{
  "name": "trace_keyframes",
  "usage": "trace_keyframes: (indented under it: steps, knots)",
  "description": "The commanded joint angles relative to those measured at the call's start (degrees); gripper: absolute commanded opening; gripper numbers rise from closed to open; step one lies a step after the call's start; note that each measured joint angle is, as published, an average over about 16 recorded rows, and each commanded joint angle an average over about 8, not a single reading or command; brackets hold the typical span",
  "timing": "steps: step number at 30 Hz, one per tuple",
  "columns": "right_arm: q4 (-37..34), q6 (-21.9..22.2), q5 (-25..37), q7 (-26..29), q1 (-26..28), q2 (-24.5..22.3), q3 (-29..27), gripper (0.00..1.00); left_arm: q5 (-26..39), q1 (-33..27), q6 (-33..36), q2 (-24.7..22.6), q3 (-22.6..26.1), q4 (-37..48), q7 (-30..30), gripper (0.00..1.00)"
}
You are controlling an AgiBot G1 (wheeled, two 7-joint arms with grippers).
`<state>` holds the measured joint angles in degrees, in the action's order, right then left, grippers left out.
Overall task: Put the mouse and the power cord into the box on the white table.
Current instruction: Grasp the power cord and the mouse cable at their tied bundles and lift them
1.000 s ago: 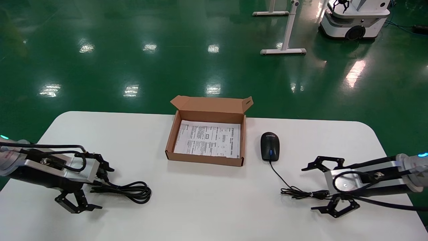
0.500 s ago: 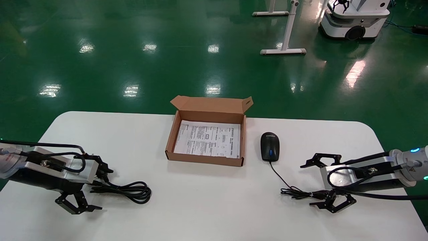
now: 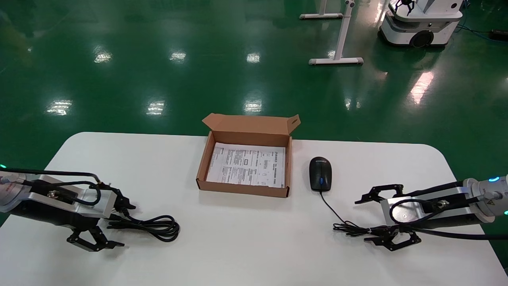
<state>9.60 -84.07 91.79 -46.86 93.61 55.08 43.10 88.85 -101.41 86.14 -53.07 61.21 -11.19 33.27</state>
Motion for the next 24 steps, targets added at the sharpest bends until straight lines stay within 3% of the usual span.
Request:
trace_keyframes:
  steps: [1,24]
  knots:
    - [0.15,-0.06,-0.08,0.05,-0.08,-0.06,-0.03,0.00,-0.02,0.04,0.04,0.06,-0.01,-0.15,-0.05,0.00]
    - [0.65,-0.19,-0.26,0.13,-0.37,-0.29,-0.13,0.00,-0.20,0.15,0.12,0.29,-0.11,-0.71,-0.26,0.00]
